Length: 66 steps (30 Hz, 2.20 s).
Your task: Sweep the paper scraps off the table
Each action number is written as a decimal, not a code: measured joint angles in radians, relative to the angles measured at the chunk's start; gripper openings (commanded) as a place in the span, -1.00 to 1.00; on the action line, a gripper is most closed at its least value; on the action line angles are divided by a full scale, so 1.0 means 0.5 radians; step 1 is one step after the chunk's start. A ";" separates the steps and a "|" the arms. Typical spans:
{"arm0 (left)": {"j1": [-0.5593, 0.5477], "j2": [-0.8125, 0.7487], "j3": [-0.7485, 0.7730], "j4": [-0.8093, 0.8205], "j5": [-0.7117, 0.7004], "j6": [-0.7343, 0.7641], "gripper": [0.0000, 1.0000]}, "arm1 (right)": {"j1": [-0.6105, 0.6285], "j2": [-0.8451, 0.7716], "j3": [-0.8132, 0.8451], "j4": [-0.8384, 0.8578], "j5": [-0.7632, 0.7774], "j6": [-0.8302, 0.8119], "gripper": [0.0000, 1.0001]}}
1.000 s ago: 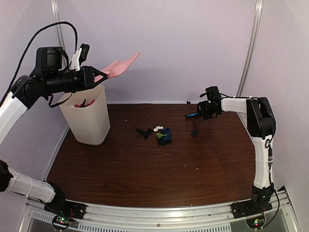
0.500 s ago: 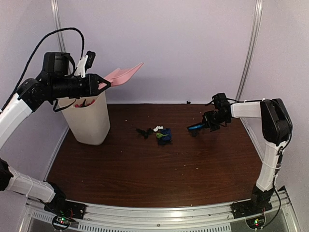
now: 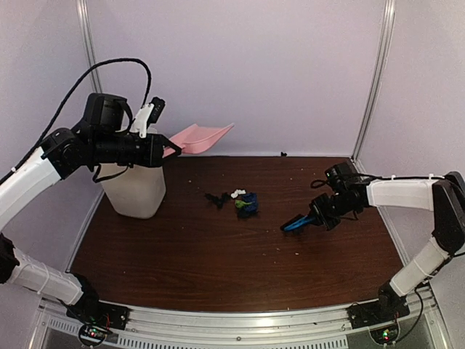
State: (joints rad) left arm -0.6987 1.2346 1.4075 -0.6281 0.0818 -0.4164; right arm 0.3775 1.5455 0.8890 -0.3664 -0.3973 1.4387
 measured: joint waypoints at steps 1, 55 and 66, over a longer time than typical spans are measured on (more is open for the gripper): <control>-0.009 -0.004 -0.033 0.000 -0.006 0.006 -1.00 | 0.040 -0.076 -0.062 -0.021 -0.001 0.003 -1.00; -0.073 -0.423 -0.774 0.002 -0.198 -0.038 -1.00 | 0.493 0.375 0.598 -0.362 0.069 -0.533 -1.00; -0.337 -0.263 -0.773 0.034 -0.208 0.124 -1.00 | 0.493 -0.142 0.462 -0.762 0.115 -0.714 -1.00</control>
State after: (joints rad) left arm -0.8673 1.1030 1.0210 -0.6113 -0.0223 -0.3546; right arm 0.6239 1.4746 1.1202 -0.7475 -0.3397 1.0817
